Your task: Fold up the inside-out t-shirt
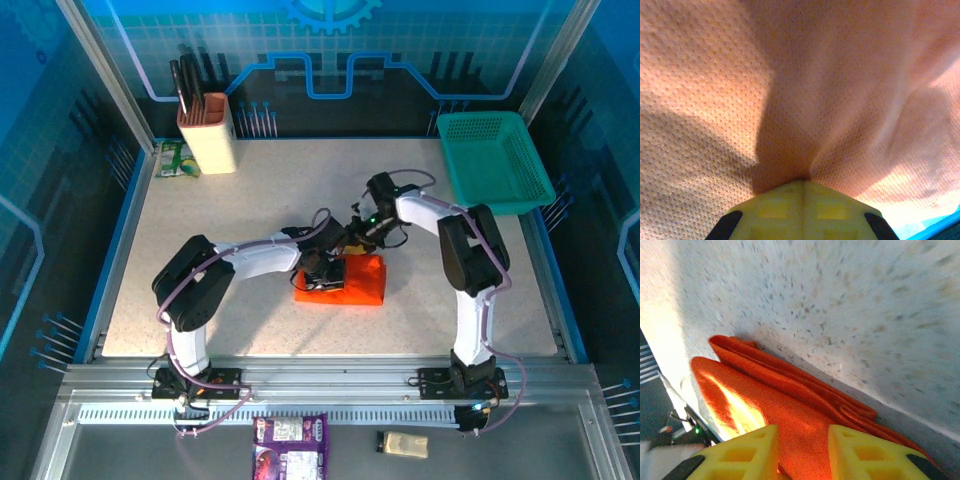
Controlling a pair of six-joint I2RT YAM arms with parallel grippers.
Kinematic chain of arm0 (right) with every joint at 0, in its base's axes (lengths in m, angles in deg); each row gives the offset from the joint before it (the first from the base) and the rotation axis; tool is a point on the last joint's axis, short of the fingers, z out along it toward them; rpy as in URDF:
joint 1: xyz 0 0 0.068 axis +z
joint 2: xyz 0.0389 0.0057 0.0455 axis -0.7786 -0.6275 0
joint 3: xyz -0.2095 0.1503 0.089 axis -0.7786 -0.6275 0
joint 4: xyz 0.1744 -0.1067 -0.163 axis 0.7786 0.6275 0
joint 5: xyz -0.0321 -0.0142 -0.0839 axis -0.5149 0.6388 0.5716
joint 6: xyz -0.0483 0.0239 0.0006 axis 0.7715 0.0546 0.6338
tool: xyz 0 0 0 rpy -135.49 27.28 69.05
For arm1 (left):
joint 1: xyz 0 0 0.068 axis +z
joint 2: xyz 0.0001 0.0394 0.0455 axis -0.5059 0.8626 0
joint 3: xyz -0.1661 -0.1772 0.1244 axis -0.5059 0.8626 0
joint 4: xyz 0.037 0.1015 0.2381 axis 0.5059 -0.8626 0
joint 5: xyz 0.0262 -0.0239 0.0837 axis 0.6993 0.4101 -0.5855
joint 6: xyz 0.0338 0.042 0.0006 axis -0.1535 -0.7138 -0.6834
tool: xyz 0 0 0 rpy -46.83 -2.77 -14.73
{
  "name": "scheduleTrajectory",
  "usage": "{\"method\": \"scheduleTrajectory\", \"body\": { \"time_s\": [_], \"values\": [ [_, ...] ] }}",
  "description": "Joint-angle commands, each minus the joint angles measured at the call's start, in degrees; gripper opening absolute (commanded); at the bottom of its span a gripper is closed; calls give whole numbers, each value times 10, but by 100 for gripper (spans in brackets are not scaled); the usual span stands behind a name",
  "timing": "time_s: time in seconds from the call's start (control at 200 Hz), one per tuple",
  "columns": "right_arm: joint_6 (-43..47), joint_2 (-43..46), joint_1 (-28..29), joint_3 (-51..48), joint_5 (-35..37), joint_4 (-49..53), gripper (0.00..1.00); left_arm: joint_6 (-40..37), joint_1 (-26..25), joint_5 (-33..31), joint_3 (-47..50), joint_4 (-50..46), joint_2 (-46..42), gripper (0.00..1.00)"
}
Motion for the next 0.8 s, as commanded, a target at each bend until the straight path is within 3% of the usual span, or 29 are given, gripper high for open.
{"method": "scheduleTrajectory", "body": {
  "time_s": [0.0, 0.2, 0.355, 0.59, 0.795],
  "values": [
    [22, 83, -34, -20, 37, 32, 35, -20, 14, 21, -19, -45, -32, 0],
    [54, 179, -60, -107, 106, 87, 39, -38, 19, 26, -80, -71, -3, 0],
    [44, 237, -61, -212, 89, 49, 46, -33, 10, 45, -78, -51, 51, 0],
    [15, 219, -62, -294, 31, -55, 56, -31, 2, 43, -51, -37, 89, 0],
    [16, 199, -62, -318, 32, -72, 57, -28, 2, 36, -44, -38, 82, 0]
  ]
}}
